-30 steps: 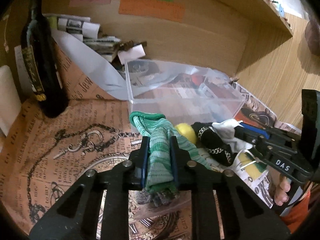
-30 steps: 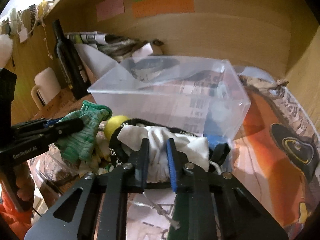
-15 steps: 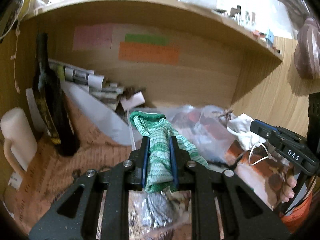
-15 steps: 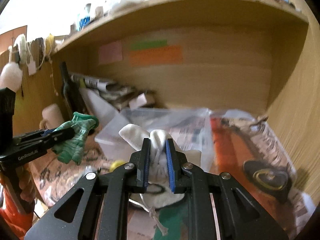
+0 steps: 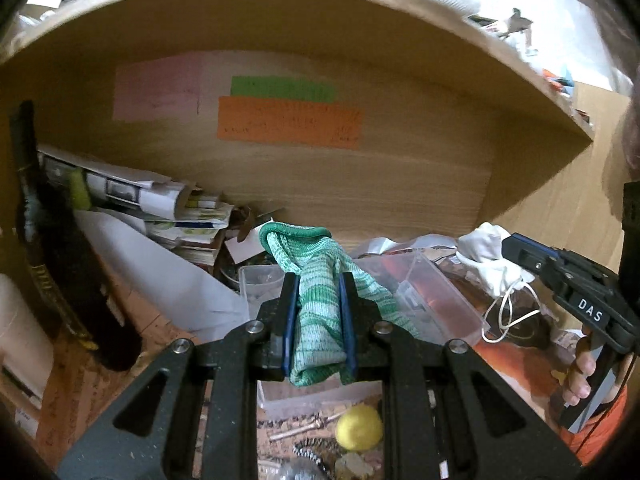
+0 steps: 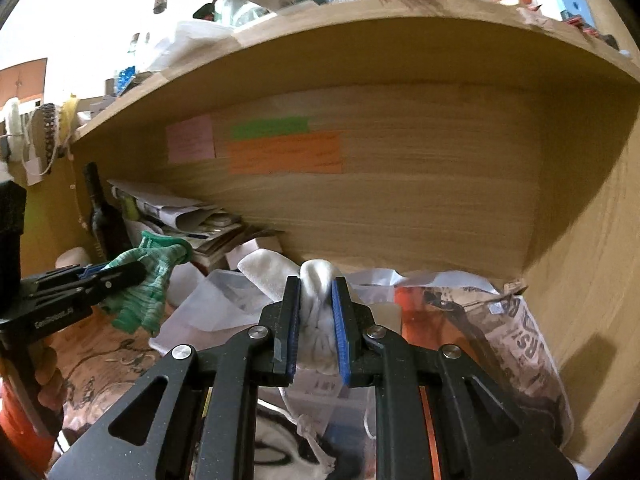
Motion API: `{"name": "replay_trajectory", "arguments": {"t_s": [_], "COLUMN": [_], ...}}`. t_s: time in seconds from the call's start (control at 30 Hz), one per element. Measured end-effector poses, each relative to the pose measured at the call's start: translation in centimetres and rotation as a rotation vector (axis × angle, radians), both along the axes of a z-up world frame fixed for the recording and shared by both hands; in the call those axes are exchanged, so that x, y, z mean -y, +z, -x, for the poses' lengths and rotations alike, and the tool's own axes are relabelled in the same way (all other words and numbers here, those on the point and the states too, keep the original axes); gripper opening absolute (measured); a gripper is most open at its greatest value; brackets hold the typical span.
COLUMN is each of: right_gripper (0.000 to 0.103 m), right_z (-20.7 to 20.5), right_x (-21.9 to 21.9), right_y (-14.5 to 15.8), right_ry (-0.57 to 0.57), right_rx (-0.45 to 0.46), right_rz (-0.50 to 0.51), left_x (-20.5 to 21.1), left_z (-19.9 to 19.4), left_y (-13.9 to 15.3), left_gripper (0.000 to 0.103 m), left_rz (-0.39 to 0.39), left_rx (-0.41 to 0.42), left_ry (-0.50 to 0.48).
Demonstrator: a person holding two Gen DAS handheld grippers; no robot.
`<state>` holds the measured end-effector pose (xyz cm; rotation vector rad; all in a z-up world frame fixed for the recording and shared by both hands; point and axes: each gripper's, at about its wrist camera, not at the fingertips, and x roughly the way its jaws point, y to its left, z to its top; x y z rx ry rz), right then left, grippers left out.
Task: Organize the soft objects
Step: 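Carry the glove and cloth into the clear plastic box and open both tools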
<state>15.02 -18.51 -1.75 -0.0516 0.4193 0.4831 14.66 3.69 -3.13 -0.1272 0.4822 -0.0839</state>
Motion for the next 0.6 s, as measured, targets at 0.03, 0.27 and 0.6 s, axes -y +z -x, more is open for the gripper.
{"name": "replay_trajectory", "arguments": {"t_s": [0.03, 0.27, 0.6], "right_gripper": [0.014, 0.014, 0.014], "right_z": [-0.4, -3.1, -6.8], "right_x": [-0.1, -1.1, -3.9], "right_y": [0.0, -1.0, -4.6], "right_ry": [0.001, 0.019, 0.051], "right_rx": [-0.002, -0.049, -0.198], "right_rz": [0.005, 0.044, 0.156], "left_x": [0.0, 0.1, 1.6], "left_z": [-0.5, -5.0, -9.1], "left_y": [-0.1, -2.4, -6.5], "left_gripper": [0.019, 0.019, 0.019], "left_rz": [0.0, -0.003, -0.06], "left_rx": [-0.007, -0.125, -0.302], "left_ry": [0.001, -0.024, -0.077]}}
